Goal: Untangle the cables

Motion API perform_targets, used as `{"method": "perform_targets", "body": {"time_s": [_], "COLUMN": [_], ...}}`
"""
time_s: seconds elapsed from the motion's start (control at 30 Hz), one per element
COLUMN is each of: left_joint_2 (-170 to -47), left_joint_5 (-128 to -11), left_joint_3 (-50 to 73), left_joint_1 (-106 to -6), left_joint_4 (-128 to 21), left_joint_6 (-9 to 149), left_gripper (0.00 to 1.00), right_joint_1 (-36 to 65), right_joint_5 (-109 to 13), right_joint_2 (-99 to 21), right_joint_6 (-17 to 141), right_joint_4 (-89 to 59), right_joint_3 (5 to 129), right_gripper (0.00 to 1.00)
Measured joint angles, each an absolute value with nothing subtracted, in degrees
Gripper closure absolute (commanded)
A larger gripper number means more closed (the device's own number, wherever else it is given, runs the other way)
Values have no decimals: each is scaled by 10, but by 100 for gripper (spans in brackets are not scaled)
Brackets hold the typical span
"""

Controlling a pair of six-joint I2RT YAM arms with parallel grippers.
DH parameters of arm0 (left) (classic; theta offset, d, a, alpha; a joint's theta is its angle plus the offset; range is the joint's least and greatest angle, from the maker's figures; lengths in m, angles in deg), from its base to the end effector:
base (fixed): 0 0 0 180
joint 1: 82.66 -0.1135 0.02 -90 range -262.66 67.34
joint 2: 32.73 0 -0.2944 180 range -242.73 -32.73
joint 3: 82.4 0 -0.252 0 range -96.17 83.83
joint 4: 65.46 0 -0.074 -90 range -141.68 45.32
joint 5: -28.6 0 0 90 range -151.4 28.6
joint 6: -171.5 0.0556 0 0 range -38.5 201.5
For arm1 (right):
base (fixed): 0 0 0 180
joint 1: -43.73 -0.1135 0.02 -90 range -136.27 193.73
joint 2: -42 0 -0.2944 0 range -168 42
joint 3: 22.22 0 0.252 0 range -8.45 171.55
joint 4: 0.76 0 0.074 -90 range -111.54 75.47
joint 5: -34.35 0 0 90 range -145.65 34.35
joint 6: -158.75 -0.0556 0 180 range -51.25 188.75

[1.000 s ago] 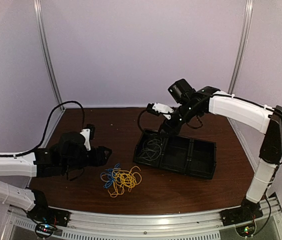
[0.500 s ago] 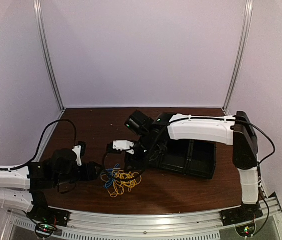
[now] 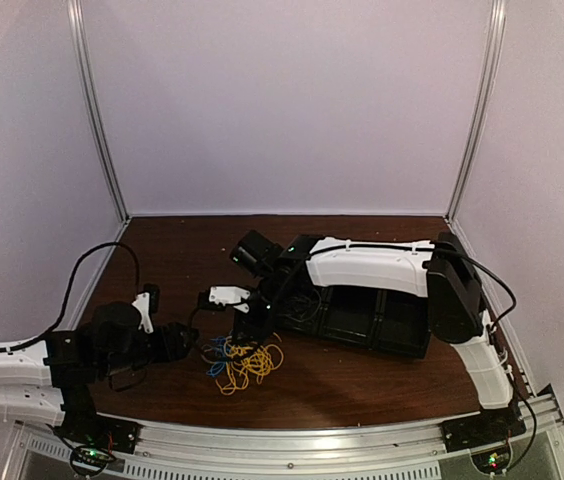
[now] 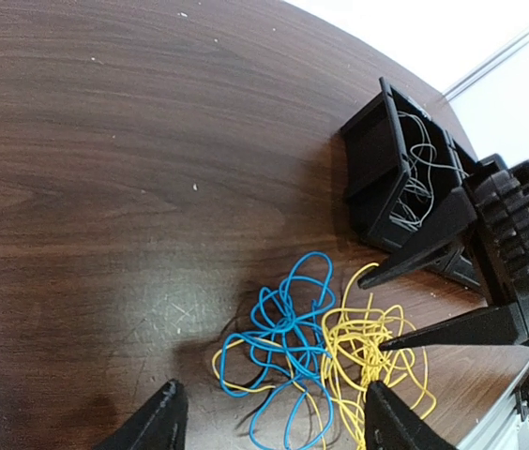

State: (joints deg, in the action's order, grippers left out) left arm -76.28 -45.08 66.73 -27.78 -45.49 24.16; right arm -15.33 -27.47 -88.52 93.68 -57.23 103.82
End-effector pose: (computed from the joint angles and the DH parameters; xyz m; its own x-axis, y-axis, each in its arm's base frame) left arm 0.1047 -0.1217 0.1923 -0.7138 -0.3896 -0.5820 0.0889 0.7739 -0.6270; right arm 0.2460 0.4614 0.2101 -0.0392 -0.7881 -0.6143 -0.9820 -0.0834 0.1697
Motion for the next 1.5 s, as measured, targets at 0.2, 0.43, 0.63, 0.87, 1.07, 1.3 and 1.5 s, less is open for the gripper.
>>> {"method": "perform_targets", "body": {"time_s": [0.2, 0.43, 0.63, 0.87, 1.07, 1.3, 1.5], "left_joint_2": [-761, -759, -755, -881, -1016, -1144, -1197], "left_joint_5": [-445, -463, -531, -562, -519, -473, -463], "left_joint_3": [668, 683, 704, 629, 596, 619, 595], "left_joint_1": [-278, -278, -278, -278, -278, -278, -282], "left_joint_4": [-455, -509, -681, -804, -869, -930, -923], "left_joint_6": [241, 297, 404, 498, 531, 542, 544], "left_gripper": [34, 33, 33, 43, 49, 62, 61], "right_joint_1": [-153, -153, -153, -153, -153, -152, -125], "right_joint_5": [-271, -271, -279, -280, -271, -271, -269], "right_joint_2": [-889, -884, -789, -697, -698, -665, -598], "right_joint_6": [923, 917, 916, 916, 924, 944, 955], "right_joint_4": [-574, -597, -600, -586, -591, -588, -574], "right_joint_3": [1043, 1095, 1119, 1172, 1198, 1266, 1351], "right_gripper": [100, 100, 100, 100, 100, 100, 100]}}
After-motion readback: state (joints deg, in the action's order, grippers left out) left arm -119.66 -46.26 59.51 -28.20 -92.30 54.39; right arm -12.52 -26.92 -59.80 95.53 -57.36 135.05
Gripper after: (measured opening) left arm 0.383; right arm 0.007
